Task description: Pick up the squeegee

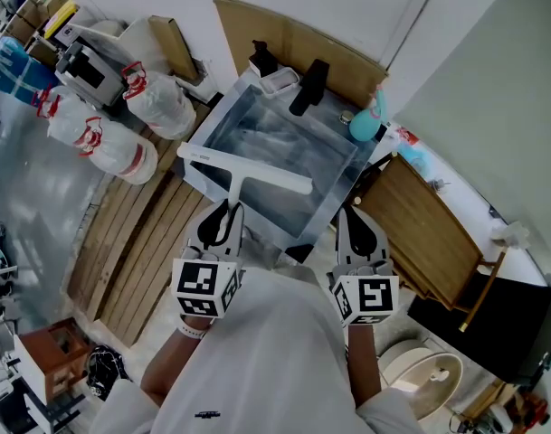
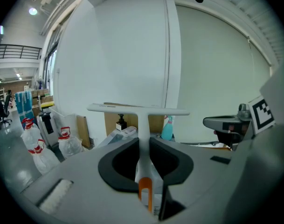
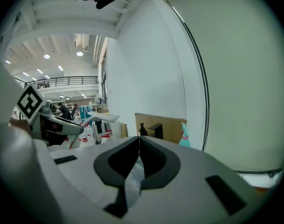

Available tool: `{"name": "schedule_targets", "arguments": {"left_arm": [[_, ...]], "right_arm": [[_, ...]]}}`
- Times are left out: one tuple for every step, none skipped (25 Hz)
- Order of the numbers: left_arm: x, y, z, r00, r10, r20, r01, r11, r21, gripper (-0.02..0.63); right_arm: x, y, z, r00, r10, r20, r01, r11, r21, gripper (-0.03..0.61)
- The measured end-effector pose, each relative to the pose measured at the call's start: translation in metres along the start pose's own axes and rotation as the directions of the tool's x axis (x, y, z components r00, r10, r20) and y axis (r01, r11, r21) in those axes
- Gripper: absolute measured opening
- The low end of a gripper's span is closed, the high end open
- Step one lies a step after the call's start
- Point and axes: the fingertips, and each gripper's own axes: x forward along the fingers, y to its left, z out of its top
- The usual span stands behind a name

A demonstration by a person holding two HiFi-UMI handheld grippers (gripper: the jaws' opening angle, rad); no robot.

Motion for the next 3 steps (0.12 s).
{"name": "schedule_targets", "arguments": {"left_arm": [[0.0,-0.0002,-0.0002,1.0,0.001,0.0,-0.001,1.0,0.001,0.067],[0.0,-0.0003,-0.0005,1.0,0.002,-0.001,-0.002,1.0,0.002,0.067],[-0.0001,-0.0003,-0.001,1.0,0.003,-0.002,-0.003,1.0,0.004,0.067]], "right_arm": [[-0.0002,-0.0003,0.0004,1.0,0.0,0.001,0.0,1.0,0.0,0.006],[-0.0005,-0.0006,0.0008,1.0,0.001,0.002,-0.001,1.0,0.0,0.006],[-0.0008,-0.0008,0.0011,1.0,0.001,0.003,-0.001,1.0,0.0,0.006]]}}
